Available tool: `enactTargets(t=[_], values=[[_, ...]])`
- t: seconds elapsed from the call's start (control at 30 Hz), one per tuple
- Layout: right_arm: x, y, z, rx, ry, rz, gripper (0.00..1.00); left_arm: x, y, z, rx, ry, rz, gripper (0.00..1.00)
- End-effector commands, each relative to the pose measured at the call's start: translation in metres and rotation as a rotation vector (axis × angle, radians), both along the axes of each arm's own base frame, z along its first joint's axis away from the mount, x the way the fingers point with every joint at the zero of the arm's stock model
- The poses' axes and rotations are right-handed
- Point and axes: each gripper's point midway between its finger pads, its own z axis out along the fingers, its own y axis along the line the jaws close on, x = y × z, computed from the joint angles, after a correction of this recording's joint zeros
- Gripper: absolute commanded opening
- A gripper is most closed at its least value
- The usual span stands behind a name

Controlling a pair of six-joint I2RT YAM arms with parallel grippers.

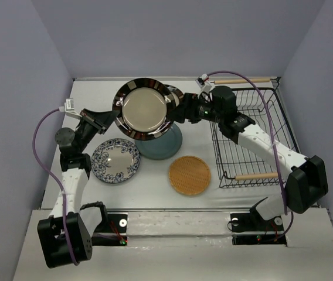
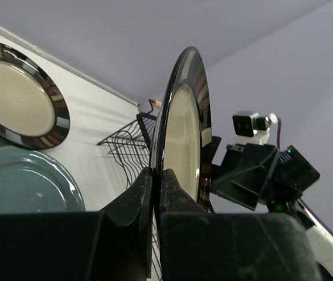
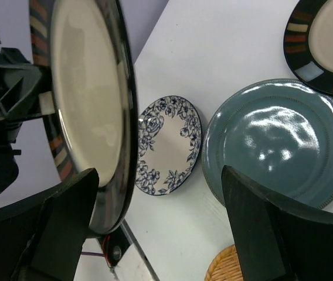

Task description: Load the plates into the dish rack

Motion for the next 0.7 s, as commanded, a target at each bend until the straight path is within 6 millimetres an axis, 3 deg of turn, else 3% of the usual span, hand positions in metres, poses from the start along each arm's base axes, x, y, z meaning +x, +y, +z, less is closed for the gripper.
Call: enactTargets(t=[0.0, 0.1, 0.23, 0.33, 0.4, 0.43, 0.5, 0.53, 0.63, 0.67], values=[[0.009, 0.004, 0.033, 0.033, -0.123, 0.001, 0.91, -0.040, -0.023, 0.058, -0.004, -0.204, -0.103, 0.06], [0.004, 0.006, 0.031, 0.044, -0.127, 0.029, 0.86, -0.049, -0.033, 0.060, 0.006, -0.216, -0.154, 0.06], [-0.005, 0.011, 0.039, 0.095, -0.142, 0.079, 0.71, -0.056, -0.040, 0.058, 0.015, -0.219, -0.191, 0.06], [-0.010, 0.012, 0.045, 0.124, -0.148, 0.097, 0.48, -0.058, -0.047, 0.052, 0.033, -0.207, -0.215, 0.06], [-0.014, 0.011, 0.047, 0.135, -0.143, 0.107, 0.22, -0.055, -0.047, 0.043, 0.057, -0.168, -0.199, 0.06], [-0.015, 0.011, 0.048, 0.138, -0.140, 0.106, 0.07, -0.054, -0.047, 0.040, 0.098, -0.186, -0.190, 0.13], [-0.018, 0.006, 0.051, 0.141, -0.148, 0.088, 0.07, -0.054, -0.048, 0.033, 0.130, -0.165, -0.185, 0.32], [-0.015, 0.002, 0.052, 0.136, -0.154, 0.052, 0.07, -0.055, -0.048, 0.027, 0.171, -0.166, -0.182, 0.54], [-0.016, -0.015, 0.066, 0.140, -0.195, -0.020, 0.07, -0.058, -0.048, 0.021, 0.261, -0.193, -0.164, 0.85], [-0.011, -0.024, 0.068, 0.136, -0.197, -0.062, 0.07, -0.058, -0.048, 0.013, 0.276, -0.160, -0.161, 0.89]])
